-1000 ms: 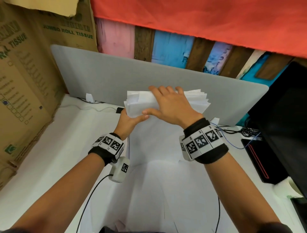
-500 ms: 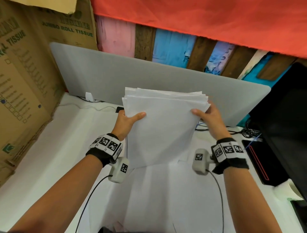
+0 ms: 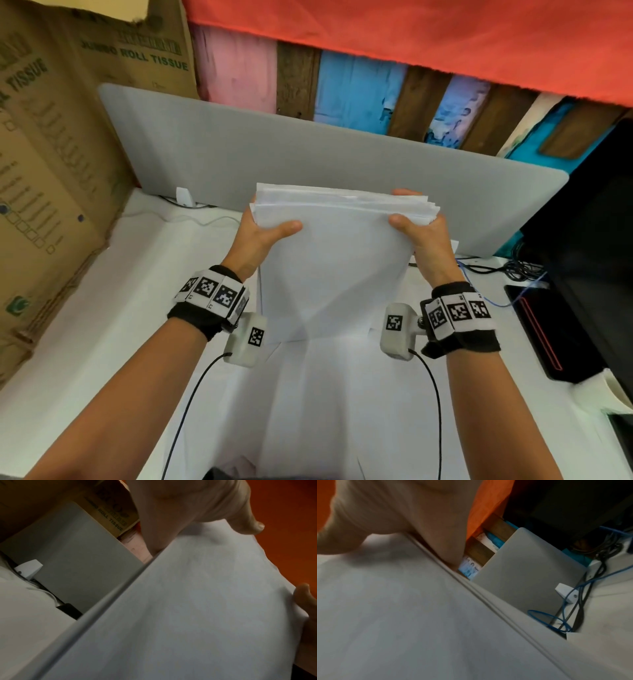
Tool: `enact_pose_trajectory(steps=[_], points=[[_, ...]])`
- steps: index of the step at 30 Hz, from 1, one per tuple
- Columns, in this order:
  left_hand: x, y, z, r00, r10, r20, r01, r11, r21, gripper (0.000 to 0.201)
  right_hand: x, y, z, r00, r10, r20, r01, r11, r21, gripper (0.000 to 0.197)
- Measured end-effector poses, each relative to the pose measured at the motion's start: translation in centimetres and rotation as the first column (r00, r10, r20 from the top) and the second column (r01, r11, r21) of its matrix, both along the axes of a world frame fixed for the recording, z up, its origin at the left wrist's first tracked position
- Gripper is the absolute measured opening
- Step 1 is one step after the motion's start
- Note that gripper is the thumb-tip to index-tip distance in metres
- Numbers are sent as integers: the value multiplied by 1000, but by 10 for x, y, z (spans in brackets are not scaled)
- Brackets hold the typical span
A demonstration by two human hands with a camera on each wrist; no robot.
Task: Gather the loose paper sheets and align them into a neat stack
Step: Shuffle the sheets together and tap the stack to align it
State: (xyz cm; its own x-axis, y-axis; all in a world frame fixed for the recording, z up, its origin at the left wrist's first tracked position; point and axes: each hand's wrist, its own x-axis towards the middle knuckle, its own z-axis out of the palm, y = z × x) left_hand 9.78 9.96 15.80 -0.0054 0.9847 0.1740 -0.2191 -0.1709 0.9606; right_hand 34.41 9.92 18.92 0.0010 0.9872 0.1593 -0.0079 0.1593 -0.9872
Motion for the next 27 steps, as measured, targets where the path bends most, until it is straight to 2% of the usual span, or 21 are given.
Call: enact_pose_trajectory(steps=[2, 7, 10, 13, 16, 18, 22, 25, 27], points=[[1, 1, -7, 1000, 18, -24, -18, 1000, -18, 51, -1, 3, -4, 1000, -3, -7, 3, 1000, -11, 41], [6, -9, -53, 993, 102, -61, -111, 979, -173, 37, -8, -6, -62, 994, -80, 72, 96, 963, -253, 28], [18, -18, -54, 974, 226, -7, -223, 957, -187, 28, -26, -20, -73, 966, -257, -17, 251, 953, -171, 19], [25, -15, -23, 944, 325, 59, -319, 943, -92, 16, -39, -25, -49, 933, -342, -111, 335, 939, -79, 13], [28, -11, 2, 940, 325, 102, -328, 945, 17, 17, -41, -25, -28, 940, -311, -139, 314, 949, -1, 23], [25, -12, 1, 942, 319, 106, -325, 945, 42, 15, -38, -26, -31, 954, -267, -139, 271, 963, 10, 21], [8, -18, -34, 957, 288, 24, -287, 957, -41, 13, -23, -31, -70, 988, -146, -57, 136, 979, -150, 18], [-1, -21, -54, 973, 233, -6, -232, 966, -116, 25, -15, -31, -87, 991, -135, -12, 128, 960, -250, 16], [2, -22, -55, 982, 190, -21, -191, 972, -134, 27, -18, -27, -87, 987, -160, -32, 147, 956, -255, 21]])
